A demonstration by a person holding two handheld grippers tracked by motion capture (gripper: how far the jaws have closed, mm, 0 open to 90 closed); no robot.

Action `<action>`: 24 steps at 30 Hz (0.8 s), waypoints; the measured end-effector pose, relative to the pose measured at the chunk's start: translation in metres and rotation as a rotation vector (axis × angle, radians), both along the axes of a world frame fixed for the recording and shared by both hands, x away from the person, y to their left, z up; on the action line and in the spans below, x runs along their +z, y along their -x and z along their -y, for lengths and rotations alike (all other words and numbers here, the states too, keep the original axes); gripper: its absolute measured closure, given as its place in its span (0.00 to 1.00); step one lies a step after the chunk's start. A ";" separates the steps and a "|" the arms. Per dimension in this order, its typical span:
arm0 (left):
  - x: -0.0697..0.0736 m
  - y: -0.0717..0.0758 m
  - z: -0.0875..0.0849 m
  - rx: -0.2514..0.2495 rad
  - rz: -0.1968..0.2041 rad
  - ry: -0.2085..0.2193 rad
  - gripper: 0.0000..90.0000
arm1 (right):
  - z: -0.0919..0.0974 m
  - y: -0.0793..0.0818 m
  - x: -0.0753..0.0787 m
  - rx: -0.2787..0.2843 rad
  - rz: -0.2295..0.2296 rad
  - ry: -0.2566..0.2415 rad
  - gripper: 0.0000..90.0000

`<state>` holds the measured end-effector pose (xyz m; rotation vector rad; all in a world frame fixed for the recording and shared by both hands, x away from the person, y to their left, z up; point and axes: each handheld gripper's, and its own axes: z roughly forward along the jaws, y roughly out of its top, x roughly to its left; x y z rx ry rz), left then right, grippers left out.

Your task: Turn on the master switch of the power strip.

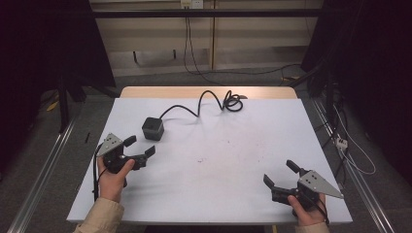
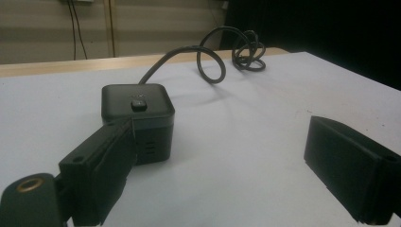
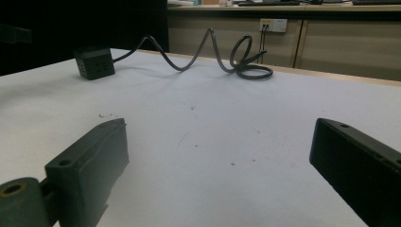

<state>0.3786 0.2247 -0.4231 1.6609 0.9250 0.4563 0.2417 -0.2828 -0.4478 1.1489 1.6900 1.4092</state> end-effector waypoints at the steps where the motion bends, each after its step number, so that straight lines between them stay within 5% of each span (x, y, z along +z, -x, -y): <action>1: 0.001 -0.002 0.000 -0.002 0.001 0.001 0.12 | 0.000 0.000 0.000 0.001 -0.001 0.000 0.05; 24: 0.014 -0.024 0.007 0.008 0.007 -0.021 0.17 | 0.001 0.000 0.000 0.004 0.001 0.000 0.05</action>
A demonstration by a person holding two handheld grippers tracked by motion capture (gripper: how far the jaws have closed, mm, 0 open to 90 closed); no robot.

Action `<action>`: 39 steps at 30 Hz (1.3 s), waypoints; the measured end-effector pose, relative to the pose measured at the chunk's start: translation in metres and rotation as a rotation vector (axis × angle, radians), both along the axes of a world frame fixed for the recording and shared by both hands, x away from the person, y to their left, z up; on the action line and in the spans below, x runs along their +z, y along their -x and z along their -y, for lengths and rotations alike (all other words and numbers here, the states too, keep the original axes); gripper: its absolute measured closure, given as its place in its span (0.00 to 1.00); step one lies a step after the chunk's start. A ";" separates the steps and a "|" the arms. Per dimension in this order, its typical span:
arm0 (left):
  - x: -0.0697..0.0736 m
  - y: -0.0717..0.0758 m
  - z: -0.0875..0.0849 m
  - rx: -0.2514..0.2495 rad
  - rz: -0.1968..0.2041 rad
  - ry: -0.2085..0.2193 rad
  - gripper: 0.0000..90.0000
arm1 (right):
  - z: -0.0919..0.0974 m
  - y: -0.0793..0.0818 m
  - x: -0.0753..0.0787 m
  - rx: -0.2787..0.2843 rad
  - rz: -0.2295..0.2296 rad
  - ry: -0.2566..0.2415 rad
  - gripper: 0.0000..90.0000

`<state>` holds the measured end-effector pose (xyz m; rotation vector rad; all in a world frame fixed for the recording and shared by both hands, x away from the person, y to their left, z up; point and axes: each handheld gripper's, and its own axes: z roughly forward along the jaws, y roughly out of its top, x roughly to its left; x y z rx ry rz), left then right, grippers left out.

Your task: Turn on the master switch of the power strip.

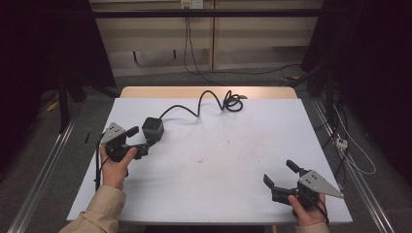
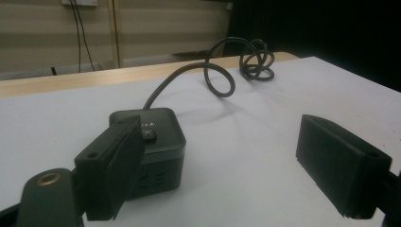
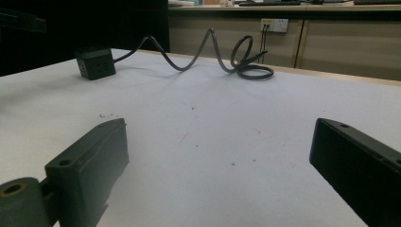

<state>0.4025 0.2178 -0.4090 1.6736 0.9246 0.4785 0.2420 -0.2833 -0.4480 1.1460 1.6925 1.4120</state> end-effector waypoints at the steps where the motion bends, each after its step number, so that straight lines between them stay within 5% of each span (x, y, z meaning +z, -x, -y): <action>1: 0.000 0.000 0.000 0.000 0.000 0.000 0.18 | 0.000 0.000 0.000 0.000 -0.001 -0.001 0.05; 39: 0.009 -0.026 0.000 0.022 -0.037 -0.041 0.43 | 0.002 0.000 0.001 0.002 0.003 -0.004 0.06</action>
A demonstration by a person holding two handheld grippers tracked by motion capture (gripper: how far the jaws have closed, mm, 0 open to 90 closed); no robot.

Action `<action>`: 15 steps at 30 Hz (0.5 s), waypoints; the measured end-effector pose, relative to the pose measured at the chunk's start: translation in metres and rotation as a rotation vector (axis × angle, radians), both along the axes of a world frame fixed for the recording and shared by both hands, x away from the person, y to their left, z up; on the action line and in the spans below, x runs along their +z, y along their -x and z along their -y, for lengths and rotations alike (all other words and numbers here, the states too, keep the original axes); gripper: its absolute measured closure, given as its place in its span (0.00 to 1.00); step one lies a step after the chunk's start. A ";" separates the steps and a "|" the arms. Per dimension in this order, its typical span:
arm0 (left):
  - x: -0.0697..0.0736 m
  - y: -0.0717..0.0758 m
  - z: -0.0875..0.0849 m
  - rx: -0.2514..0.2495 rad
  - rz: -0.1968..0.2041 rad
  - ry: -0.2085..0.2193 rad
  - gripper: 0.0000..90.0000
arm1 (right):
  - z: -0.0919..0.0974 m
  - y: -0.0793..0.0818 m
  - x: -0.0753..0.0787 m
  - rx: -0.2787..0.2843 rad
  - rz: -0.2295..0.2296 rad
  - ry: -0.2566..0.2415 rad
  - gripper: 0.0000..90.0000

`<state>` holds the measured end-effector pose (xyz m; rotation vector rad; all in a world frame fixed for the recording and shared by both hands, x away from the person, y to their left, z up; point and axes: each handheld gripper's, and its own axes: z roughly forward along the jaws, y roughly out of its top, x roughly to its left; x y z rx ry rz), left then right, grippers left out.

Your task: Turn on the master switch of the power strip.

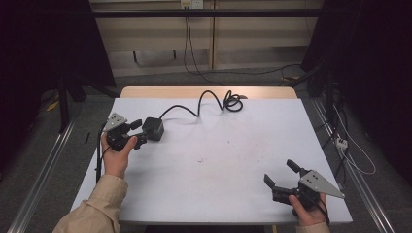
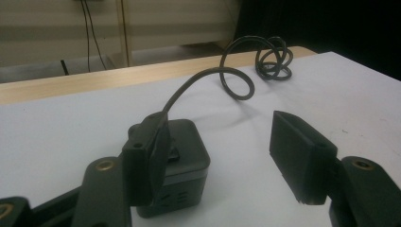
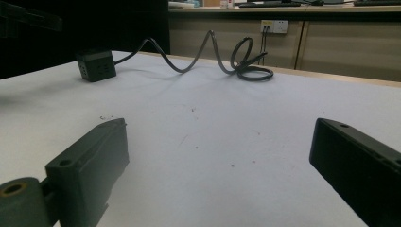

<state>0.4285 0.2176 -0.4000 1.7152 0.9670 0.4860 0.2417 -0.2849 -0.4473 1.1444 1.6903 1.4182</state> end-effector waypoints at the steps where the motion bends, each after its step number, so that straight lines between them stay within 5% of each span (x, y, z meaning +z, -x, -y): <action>1: 0.000 -0.001 -0.001 -0.001 -0.002 -0.003 0.44 | 0.000 0.000 0.000 0.000 0.000 0.000 0.05; 15: 0.004 -0.008 0.001 -0.001 -0.020 -0.020 0.57 | 0.000 0.000 0.000 0.001 0.001 0.001 0.06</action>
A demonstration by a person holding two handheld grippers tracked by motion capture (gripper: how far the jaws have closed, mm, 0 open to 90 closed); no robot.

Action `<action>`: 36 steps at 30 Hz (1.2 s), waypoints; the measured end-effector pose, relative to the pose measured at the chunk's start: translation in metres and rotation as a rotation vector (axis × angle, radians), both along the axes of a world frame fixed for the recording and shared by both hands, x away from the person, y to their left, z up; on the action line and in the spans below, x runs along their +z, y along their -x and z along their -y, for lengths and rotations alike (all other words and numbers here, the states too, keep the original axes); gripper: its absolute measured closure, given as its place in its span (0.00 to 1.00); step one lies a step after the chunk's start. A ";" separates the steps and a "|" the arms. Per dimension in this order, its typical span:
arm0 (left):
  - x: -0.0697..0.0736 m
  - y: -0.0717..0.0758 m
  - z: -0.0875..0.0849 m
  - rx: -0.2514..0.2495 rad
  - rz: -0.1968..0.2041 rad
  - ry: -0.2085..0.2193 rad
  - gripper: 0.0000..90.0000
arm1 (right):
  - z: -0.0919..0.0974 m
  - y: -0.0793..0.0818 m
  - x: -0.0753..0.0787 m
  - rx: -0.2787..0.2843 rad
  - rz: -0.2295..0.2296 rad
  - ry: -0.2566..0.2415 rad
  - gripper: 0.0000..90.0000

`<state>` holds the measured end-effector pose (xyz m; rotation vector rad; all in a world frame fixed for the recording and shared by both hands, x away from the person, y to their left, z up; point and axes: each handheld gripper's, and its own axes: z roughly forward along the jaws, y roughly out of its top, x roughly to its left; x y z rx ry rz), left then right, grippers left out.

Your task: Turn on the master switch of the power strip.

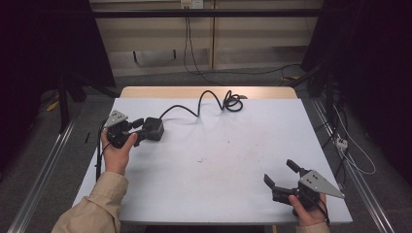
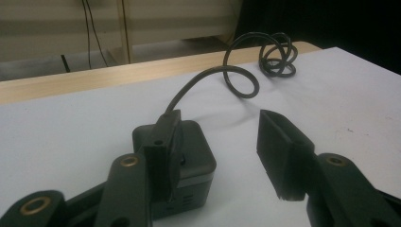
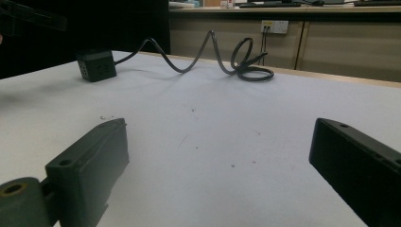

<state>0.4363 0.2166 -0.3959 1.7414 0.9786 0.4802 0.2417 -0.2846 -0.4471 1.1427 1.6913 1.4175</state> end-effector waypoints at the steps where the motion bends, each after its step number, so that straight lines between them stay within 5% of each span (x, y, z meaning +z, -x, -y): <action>1: 0.000 0.000 0.000 -0.001 -0.001 0.002 0.58 | 0.000 0.000 0.000 0.000 0.001 0.001 0.06; 36: -0.002 -0.015 -0.004 0.015 -0.050 -0.026 0.75 | 0.002 0.000 0.000 -0.008 0.002 -0.013 0.06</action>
